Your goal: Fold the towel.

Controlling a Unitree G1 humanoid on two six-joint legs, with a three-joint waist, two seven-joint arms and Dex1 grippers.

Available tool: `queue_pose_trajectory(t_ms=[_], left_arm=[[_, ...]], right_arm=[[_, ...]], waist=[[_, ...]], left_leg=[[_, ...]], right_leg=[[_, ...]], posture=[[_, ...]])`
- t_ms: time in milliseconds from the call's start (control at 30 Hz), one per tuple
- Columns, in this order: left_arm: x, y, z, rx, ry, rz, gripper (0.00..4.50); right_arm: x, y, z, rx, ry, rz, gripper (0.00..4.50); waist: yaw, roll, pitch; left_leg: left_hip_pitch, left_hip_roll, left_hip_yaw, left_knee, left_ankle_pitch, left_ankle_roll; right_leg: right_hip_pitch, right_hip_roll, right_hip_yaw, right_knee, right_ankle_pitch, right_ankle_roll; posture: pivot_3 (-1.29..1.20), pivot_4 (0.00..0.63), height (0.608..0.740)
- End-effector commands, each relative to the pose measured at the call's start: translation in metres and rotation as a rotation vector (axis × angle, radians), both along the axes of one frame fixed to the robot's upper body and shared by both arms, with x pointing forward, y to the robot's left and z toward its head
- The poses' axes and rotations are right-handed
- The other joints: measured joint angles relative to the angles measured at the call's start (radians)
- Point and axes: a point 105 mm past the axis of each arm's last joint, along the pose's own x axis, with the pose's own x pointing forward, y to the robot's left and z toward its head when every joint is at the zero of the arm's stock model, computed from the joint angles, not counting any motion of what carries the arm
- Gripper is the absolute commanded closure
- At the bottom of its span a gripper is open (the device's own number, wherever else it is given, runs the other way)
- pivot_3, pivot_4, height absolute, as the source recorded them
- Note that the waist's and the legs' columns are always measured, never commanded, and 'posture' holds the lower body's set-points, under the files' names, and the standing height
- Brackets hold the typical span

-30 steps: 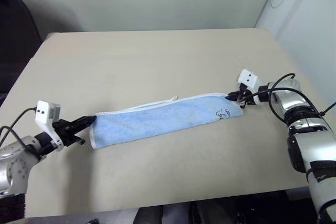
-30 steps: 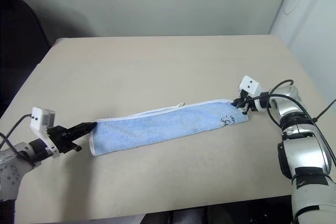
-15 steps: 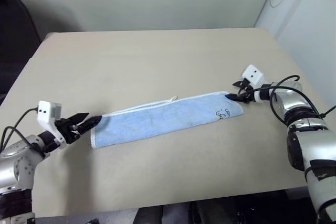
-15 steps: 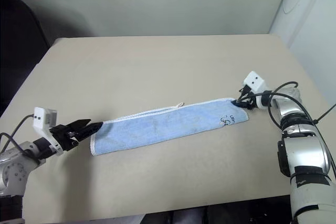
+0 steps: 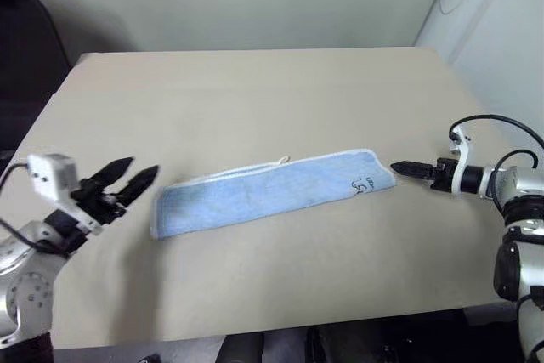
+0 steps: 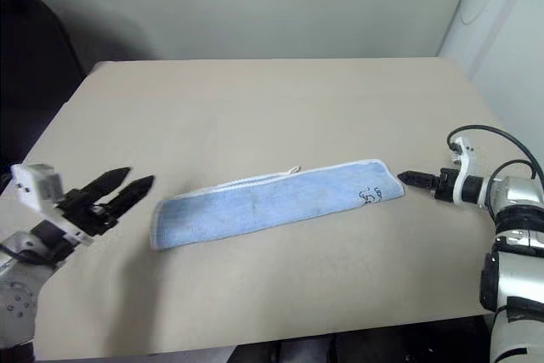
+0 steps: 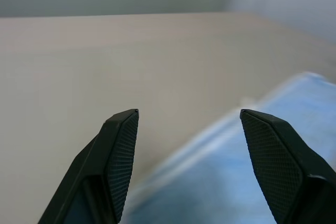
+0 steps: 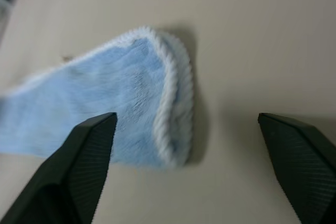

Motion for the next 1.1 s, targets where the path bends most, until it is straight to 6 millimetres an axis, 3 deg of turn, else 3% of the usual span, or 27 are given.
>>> queue_pose_trajectory(t_ms=[33, 267, 433, 700, 900, 1100], left_arm=[[-0.004, -0.023, 0.005, 0.077, -0.029, -0.121, 1.12], [0.004, -0.048, 0.003, 0.142, -0.062, -0.227, 1.12], [0.003, -0.066, -0.005, 0.181, -0.057, -0.287, 1.12], [0.003, -0.08, -0.008, 0.149, -0.064, -0.319, 1.12], [0.004, -0.084, -0.007, 0.145, -0.074, -0.319, 1.12], [0.002, -0.089, -0.01, 0.132, -0.076, -0.325, 1.12]], right_arm=[[-0.009, -0.001, 0.011, 0.064, 0.031, -0.037, 0.05], [-0.024, 0.011, 0.002, 0.132, 0.086, -0.046, 0.05], [-0.028, 0.034, -0.002, 0.18, 0.104, -0.013, 0.05], [-0.017, 0.07, -0.011, 0.206, 0.117, -0.014, 0.05], [-0.004, 0.077, -0.02, 0.208, 0.147, -0.089, 0.05], [0.011, 0.094, -0.016, 0.248, 0.119, -0.11, 0.05]], waist=[[-0.002, 0.0, 0.0], [-0.004, 0.0, 0.0], [-0.012, 0.0, 0.0], [-0.023, -0.002, -0.001], [-0.033, -0.004, -0.002], [-0.043, -0.006, -0.004]], left_leg=[[0.0, 0.0, 0.0, 0.0, 0.0, 0.0], [0.001, 0.0, -0.001, 0.001, -0.001, 0.001], [0.001, 0.0, -0.001, 0.001, -0.002, 0.002], [0.003, 0.001, -0.002, 0.001, -0.004, 0.007], [0.011, 0.001, -0.003, 0.001, -0.008, 0.012], [0.015, 0.001, -0.002, 0.001, -0.008, 0.013]], right_leg=[[0.0, 0.0, 0.0, 0.0, 0.0, 0.0], [0.002, 0.001, 0.0, -0.001, 0.0, 0.0], [0.002, 0.002, 0.0, -0.001, 0.0, 0.0], [0.002, 0.004, 0.001, -0.001, 0.0, 0.0], [0.008, 0.005, 0.004, -0.001, 0.0, 0.0], [0.01, 0.006, 0.006, -0.001, 0.0, 0.001]], posture=[[0.0, 0.15, 0.74], [0.0, 0.15, 0.74], [0.0, 0.15, 0.74], [0.0, 0.15, 0.74], [0.0, 0.15, 0.74], [0.0, 0.15, 0.74]])
